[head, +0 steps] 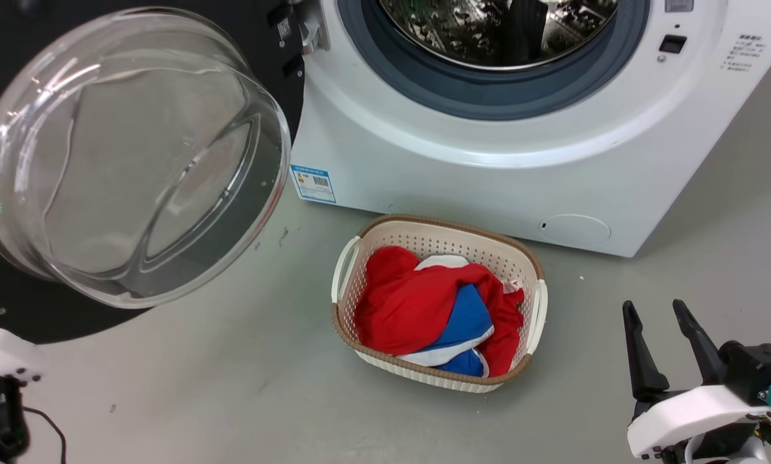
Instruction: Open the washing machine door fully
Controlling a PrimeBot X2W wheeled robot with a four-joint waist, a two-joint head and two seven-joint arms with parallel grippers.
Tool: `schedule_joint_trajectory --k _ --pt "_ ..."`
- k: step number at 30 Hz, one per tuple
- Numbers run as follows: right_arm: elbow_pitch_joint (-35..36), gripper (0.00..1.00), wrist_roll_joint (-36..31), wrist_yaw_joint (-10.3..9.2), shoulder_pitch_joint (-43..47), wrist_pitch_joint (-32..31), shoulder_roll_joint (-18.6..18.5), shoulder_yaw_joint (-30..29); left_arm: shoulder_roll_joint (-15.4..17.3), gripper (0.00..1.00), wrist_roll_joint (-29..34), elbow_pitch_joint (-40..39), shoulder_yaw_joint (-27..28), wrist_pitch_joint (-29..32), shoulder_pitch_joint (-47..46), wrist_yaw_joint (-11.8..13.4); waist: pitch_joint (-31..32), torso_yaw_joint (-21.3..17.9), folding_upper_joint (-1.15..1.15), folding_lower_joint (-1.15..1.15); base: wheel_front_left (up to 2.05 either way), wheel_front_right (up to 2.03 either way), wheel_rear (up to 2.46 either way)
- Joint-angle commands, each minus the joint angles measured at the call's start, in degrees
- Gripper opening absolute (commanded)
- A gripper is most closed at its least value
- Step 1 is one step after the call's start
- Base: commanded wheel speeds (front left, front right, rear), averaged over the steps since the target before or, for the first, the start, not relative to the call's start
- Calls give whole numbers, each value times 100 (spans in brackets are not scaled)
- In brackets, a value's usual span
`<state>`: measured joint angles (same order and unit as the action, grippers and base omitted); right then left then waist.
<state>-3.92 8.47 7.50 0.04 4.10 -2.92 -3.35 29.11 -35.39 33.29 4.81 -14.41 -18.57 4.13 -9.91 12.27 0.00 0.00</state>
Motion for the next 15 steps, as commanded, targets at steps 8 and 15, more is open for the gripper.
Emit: schedule_joint_trajectory --k 8,15 --pt "-57 100 68 -1 145 93 8 -25 -431 0 411 -1068 -184 -79 855 320 394 110 0 0 0 0 0" --pt "-97 100 103 -1 325 149 8 -79 -826 0 778 -2658 -672 335 1941 890 725 175 0 0 0 0 0"
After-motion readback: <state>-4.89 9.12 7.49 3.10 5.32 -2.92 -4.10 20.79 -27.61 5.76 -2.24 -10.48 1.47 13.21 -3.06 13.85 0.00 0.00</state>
